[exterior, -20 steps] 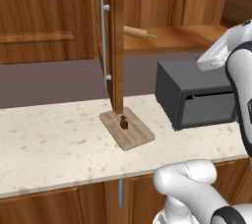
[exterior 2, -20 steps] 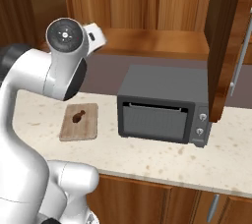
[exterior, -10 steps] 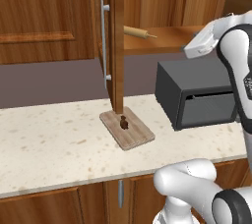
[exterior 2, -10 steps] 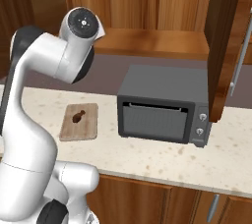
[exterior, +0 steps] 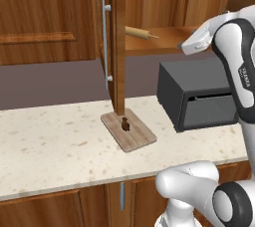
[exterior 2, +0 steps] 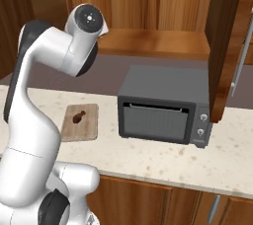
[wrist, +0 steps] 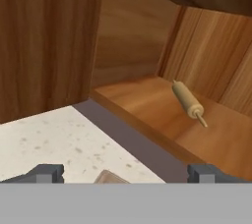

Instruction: Open the cabinet, retrieve the rolling pin, and place it next to the meat on the cutting board to prepare for tenderizing.

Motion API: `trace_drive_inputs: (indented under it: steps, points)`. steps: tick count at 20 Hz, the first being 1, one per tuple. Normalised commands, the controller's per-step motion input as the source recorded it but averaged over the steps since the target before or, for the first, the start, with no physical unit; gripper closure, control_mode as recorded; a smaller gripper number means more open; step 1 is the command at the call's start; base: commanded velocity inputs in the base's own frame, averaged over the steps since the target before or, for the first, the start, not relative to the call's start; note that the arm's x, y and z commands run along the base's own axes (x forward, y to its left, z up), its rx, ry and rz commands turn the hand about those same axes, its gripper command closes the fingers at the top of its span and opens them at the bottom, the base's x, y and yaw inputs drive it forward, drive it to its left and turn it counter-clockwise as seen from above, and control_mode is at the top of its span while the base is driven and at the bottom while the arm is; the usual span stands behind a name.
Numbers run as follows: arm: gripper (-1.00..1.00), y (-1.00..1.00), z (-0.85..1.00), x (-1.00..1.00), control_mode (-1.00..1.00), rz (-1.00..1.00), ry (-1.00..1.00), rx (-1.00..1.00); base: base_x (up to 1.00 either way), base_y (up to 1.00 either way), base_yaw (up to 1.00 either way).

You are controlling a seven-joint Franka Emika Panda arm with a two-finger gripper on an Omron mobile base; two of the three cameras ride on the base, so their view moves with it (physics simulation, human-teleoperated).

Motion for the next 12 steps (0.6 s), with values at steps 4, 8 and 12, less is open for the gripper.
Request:
trace_drive_inputs:
  steps: [4, 8, 12]
  points:
    - [-1.00, -0.03, 0.00, 0.17, -1.00, 0.00, 0.00, 0.01, 0.00, 0.00, 0.00]
    - [-1.00, -0.09, 0.00, 0.01, -1.00, 0.00, 0.00, 0.01, 0.00, 0.00, 0.00]
    - [-1.00, -0.03, 0.00, 0.11, -1.00, 0.00, 0.02, 0.00, 0.00, 0.00, 0.00]
